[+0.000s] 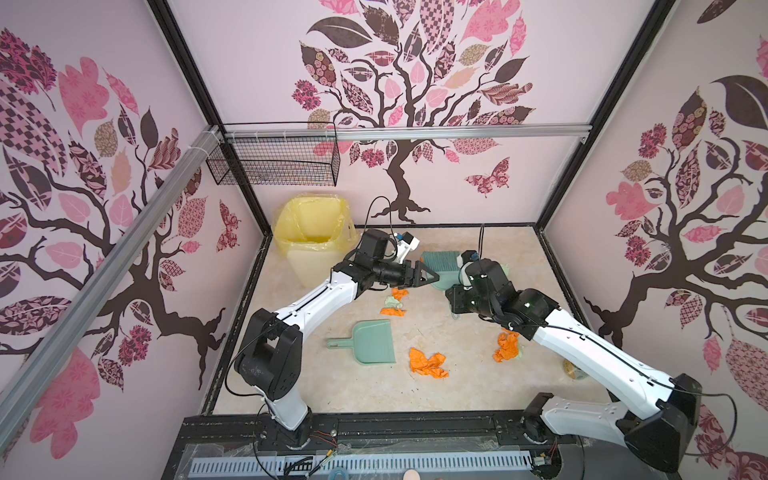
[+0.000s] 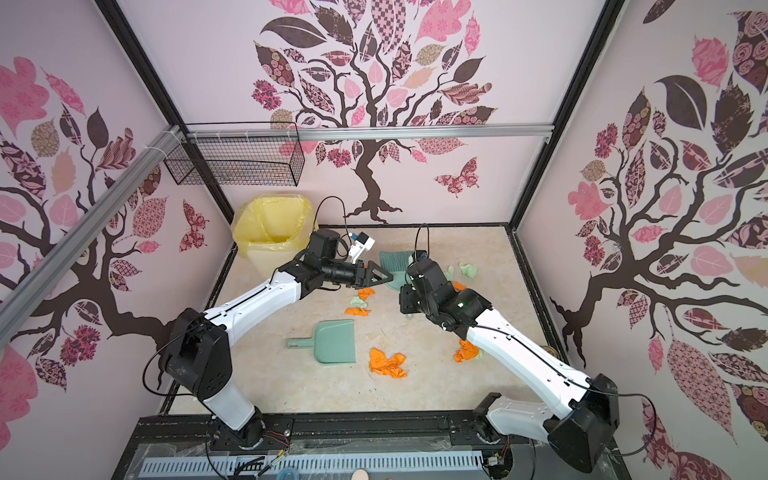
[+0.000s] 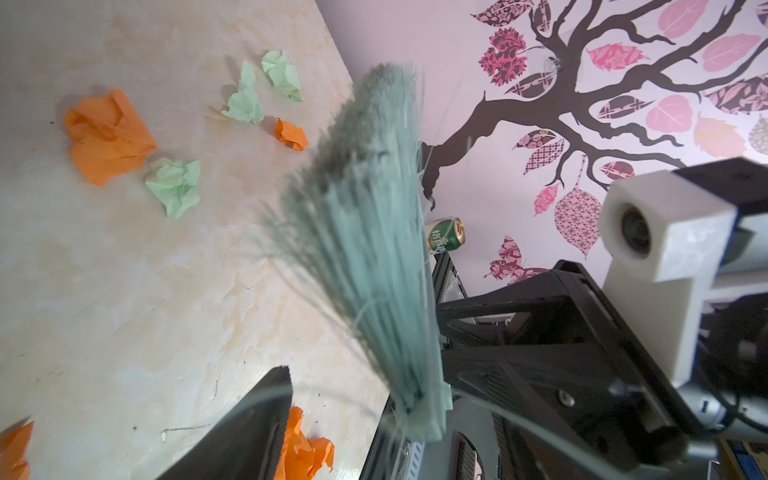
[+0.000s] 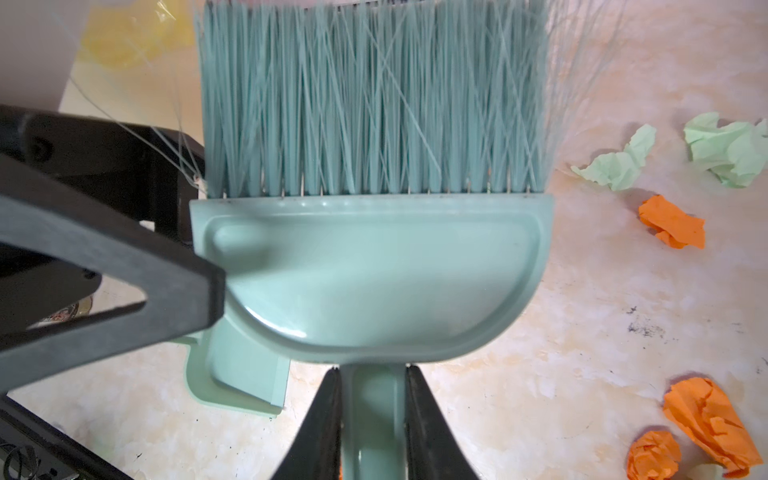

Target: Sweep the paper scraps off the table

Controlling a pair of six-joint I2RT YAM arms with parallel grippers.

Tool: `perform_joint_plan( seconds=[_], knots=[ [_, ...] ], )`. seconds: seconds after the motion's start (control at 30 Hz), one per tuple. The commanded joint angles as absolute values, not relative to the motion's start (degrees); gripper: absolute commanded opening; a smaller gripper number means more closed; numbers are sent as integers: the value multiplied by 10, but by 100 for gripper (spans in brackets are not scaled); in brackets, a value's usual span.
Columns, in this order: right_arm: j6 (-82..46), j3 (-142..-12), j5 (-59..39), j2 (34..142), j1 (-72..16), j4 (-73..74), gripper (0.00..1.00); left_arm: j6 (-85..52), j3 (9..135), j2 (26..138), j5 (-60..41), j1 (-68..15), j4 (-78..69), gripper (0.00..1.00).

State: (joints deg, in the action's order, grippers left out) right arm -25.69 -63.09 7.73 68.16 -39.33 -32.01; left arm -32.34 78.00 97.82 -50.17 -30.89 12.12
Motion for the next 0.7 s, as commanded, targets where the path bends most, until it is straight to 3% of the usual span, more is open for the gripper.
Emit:
perform_joint_plan(
  seconds=[0.0,0.47,0.67],
  knots=[
    [-243,-644,72,674,-397,-322,20,-296,816,1000,-513,-311,140,78],
    [-237,-645,57,695,-398,-303,20,-295,840,1021,-506,-327,148,58],
    [-236,-643,62,690,-399,-304,20,-305,853,1026,-511,-334,139,39]
  ],
)
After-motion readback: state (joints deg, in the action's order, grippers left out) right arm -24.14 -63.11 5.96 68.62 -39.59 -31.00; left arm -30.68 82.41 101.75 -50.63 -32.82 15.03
